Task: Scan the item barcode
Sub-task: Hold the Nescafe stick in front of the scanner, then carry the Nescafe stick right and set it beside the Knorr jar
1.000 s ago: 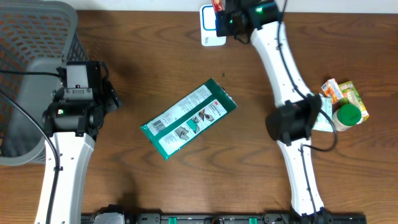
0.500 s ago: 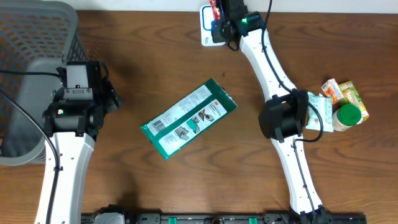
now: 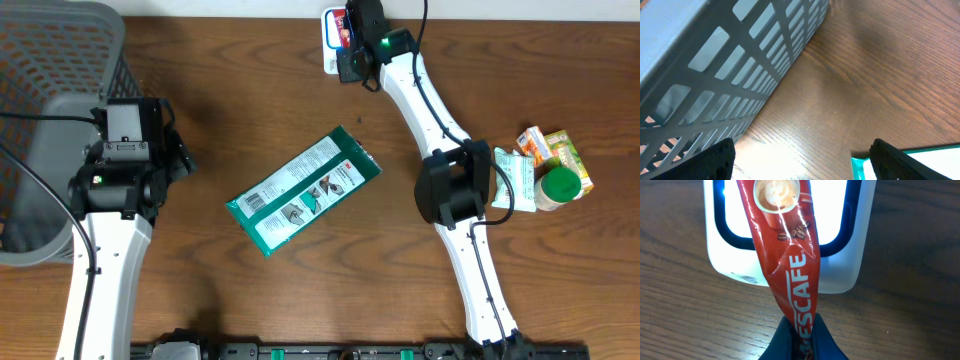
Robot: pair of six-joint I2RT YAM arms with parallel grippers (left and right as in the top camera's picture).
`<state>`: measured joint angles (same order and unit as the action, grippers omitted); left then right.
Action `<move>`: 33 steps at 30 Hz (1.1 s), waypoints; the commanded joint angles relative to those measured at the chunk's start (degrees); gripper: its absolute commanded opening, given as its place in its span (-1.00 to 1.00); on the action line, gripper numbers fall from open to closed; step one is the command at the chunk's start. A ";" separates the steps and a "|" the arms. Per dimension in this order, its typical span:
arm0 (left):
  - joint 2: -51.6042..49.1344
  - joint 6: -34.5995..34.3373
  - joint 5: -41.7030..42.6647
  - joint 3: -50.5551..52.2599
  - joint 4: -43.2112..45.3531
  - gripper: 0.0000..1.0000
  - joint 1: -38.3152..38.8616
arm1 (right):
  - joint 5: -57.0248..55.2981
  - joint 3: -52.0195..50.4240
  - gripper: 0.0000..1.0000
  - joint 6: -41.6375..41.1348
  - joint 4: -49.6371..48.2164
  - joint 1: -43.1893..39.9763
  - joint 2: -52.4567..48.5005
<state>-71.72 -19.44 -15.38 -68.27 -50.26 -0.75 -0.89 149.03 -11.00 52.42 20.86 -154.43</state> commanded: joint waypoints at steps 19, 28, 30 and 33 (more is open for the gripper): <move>0.20 0.50 -0.74 -0.59 -0.07 0.73 -0.31 | 5.01 4.09 -0.97 6.36 44.44 -2.25 33.90; 0.20 0.50 -0.74 -0.59 -0.07 0.74 -0.31 | 7.34 -6.23 -0.97 2.25 44.92 -4.74 39.17; 0.17 0.50 -0.74 -0.59 -0.07 0.73 -0.31 | 5.66 -11.37 -0.97 2.21 44.92 -4.70 41.35; 0.20 0.50 -0.74 -0.59 -0.07 0.73 -0.31 | -0.20 -20.22 -0.98 0.07 44.89 -5.07 45.11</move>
<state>-71.72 -19.44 -15.35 -68.27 -50.28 -0.75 3.99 134.61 -8.38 96.88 16.12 -114.43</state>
